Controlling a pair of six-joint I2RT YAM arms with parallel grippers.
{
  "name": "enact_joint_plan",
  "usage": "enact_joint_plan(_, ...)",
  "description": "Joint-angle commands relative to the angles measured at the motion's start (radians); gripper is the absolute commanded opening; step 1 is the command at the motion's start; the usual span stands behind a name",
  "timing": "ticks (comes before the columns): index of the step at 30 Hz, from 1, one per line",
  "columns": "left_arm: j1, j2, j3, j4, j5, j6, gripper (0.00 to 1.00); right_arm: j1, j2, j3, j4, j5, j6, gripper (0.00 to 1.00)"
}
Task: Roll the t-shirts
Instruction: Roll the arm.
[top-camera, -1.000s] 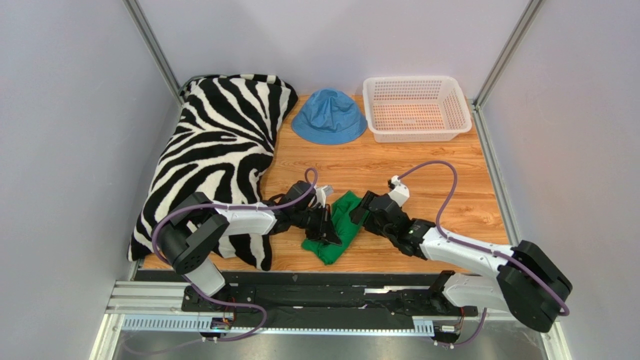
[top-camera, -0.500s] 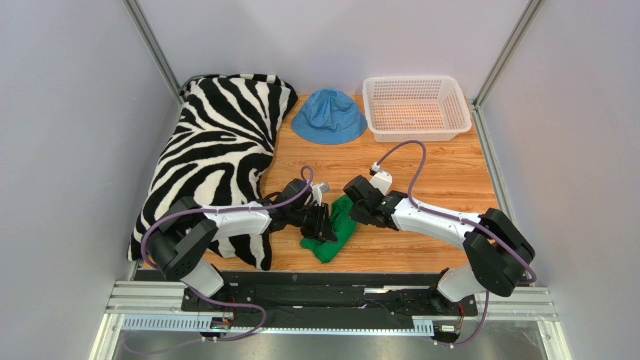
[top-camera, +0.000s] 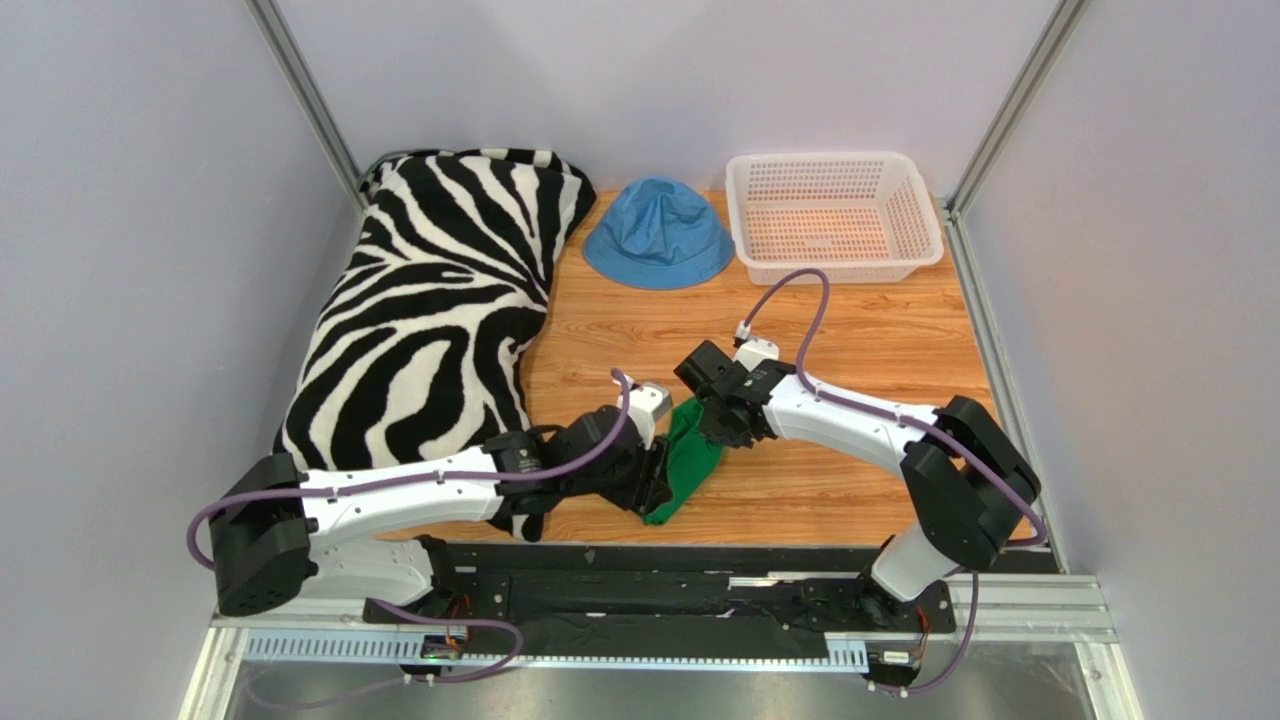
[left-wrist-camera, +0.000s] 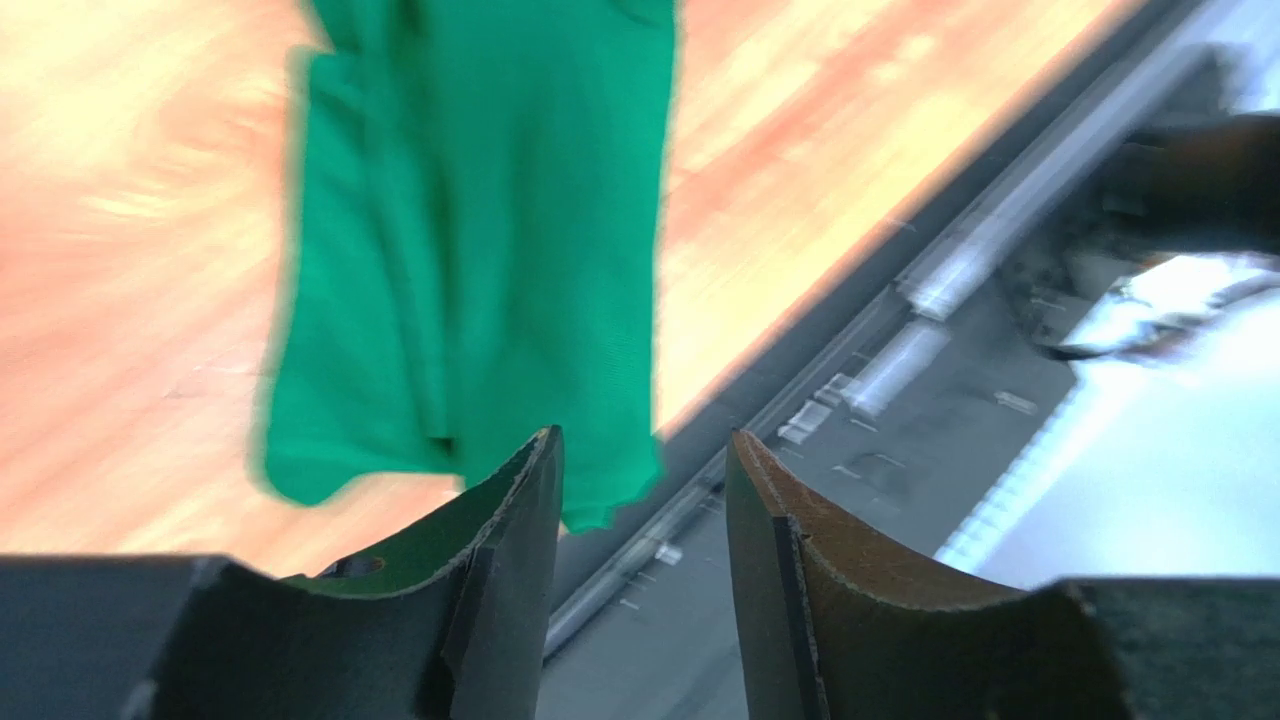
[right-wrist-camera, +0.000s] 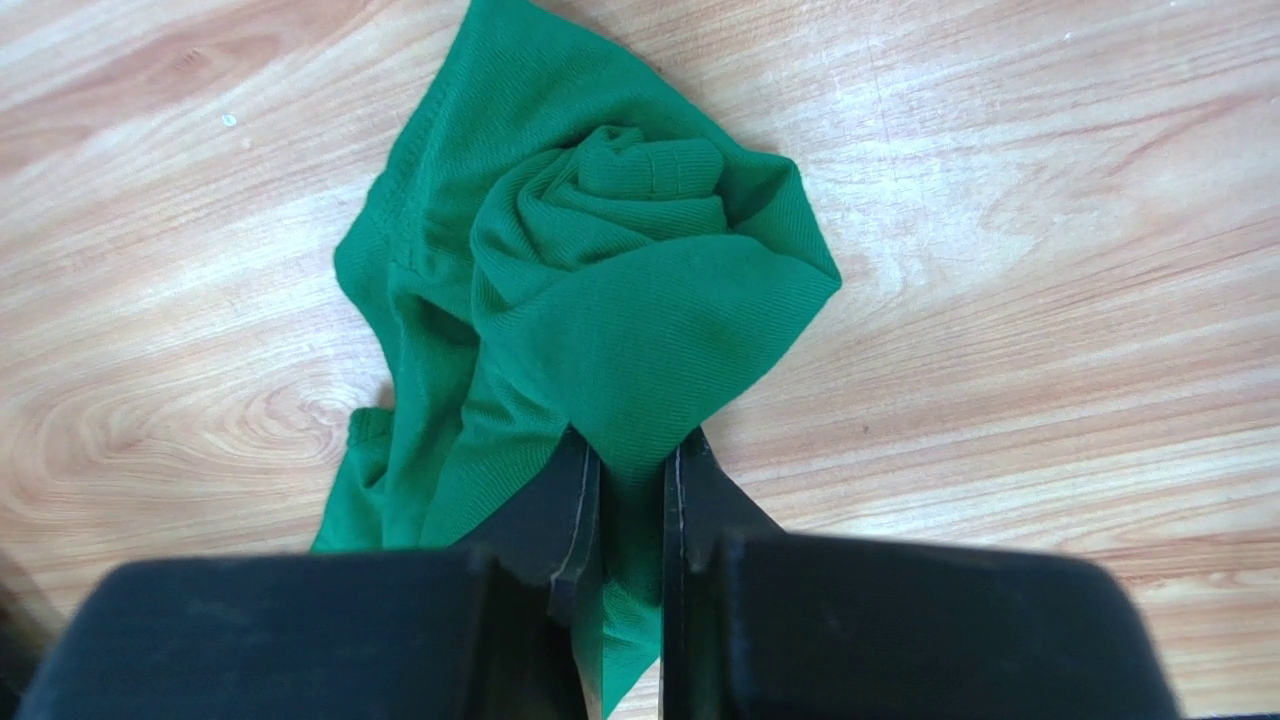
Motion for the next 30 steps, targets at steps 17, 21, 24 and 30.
enact_joint_plan(17,-0.458,0.428,0.385,-0.214,-0.915,0.287,0.57,-0.032,0.137,0.112,-0.178,-0.044,-0.09,0.0)
enact_joint_plan(21,-0.475,0.533,0.432,-0.236,-0.974,0.319,0.57,-0.033,0.139,0.111,-0.18,-0.047,-0.093,0.0)
enact_joint_plan(24,-0.475,0.599,0.461,-0.268,-0.996,0.317,0.57,-0.032,0.142,0.111,-0.18,-0.049,-0.093,0.0)
enact_joint_plan(30,-0.475,0.711,0.518,-0.35,-1.022,0.282,0.56,-0.032,0.145,0.111,-0.181,-0.053,-0.091,0.0)
